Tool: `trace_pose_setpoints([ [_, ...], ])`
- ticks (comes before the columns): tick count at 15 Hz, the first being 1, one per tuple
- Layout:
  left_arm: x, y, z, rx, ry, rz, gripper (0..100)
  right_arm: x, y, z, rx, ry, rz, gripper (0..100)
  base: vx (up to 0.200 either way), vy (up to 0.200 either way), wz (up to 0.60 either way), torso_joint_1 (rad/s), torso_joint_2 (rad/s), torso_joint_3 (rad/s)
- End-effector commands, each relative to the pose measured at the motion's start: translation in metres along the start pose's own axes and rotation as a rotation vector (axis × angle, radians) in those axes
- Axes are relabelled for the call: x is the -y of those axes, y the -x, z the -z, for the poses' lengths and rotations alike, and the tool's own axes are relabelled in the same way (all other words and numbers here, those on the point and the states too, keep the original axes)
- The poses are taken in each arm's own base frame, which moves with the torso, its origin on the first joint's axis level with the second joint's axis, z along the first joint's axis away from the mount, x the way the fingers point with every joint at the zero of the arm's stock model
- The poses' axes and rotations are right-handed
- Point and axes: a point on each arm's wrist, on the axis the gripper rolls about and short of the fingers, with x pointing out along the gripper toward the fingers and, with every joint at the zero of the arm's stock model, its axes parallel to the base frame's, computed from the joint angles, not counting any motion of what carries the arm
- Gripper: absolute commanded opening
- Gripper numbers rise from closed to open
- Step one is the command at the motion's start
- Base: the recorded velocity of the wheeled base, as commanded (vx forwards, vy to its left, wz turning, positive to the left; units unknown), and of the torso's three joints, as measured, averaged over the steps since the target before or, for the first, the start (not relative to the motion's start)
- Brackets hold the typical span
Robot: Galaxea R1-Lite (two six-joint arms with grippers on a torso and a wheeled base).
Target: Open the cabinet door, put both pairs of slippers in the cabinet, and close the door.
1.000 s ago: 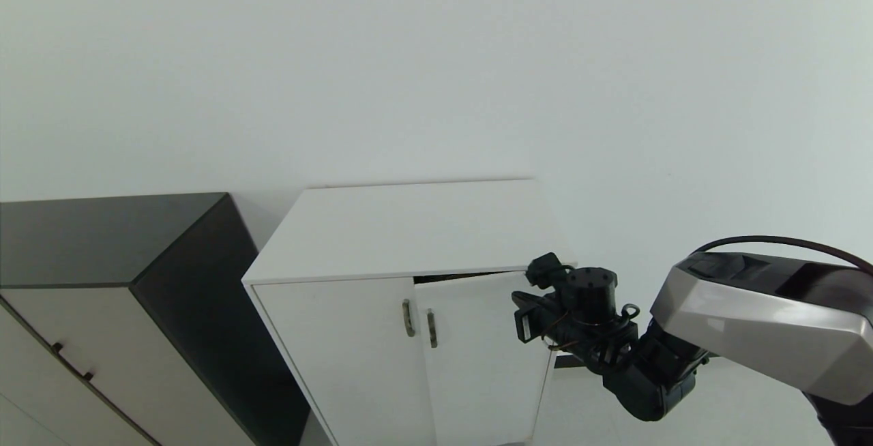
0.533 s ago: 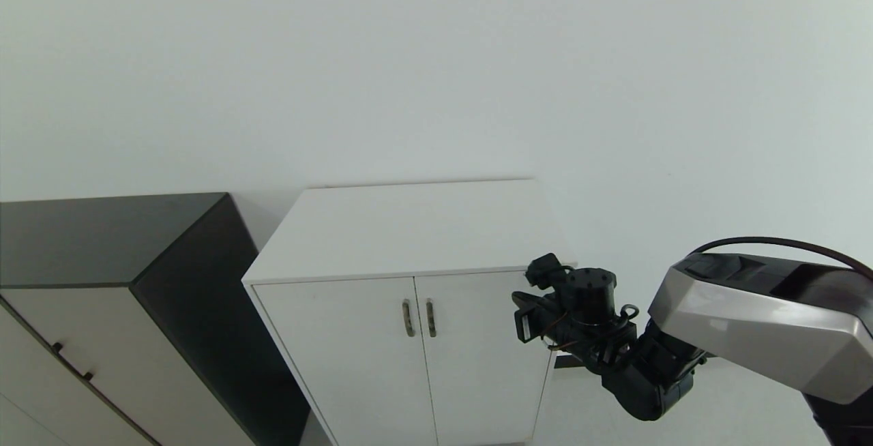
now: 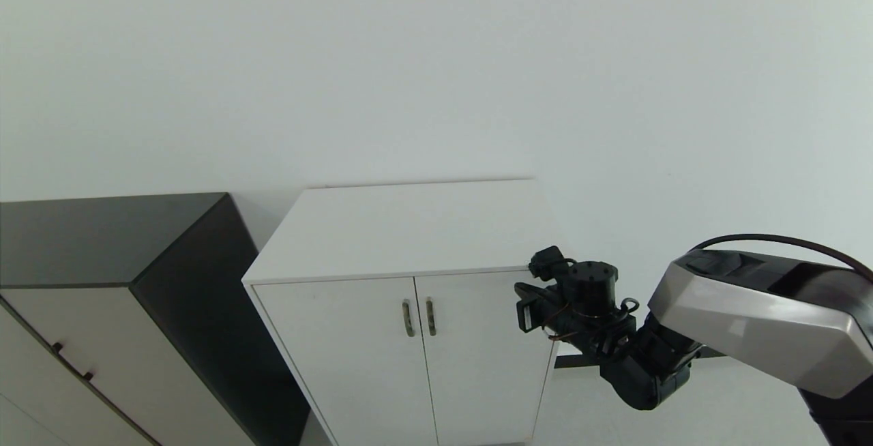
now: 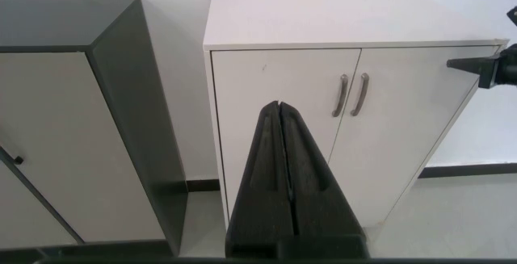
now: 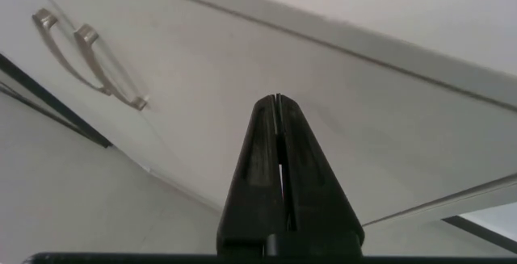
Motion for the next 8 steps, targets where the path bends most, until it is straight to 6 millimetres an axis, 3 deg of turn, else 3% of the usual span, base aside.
trace_pose_setpoints([
  [1, 0.000, 0.000, 0.000, 0.000, 0.000, -0.001, 0, 0.009, -0.003, 0.001, 0.001, -0.004, 0.019, 0, 0.000, 0.000, 0.00, 0.000, 0.00, 0.000],
  [6, 0.000, 0.000, 0.000, 0.000, 0.000, -0.001, 0, 0.001, 0.005, -0.006, 0.067, 0.000, 0.002, 0, 0.000, 0.000, 0.00, 0.000, 0.00, 0.000],
  [8, 0.000, 0.000, 0.000, 0.000, 0.000, 0.001, 0, -0.001, 0.029, -0.017, 0.058, 0.007, -0.006, 0, 0.000, 0.000, 0.00, 0.000, 0.00, 0.000],
])
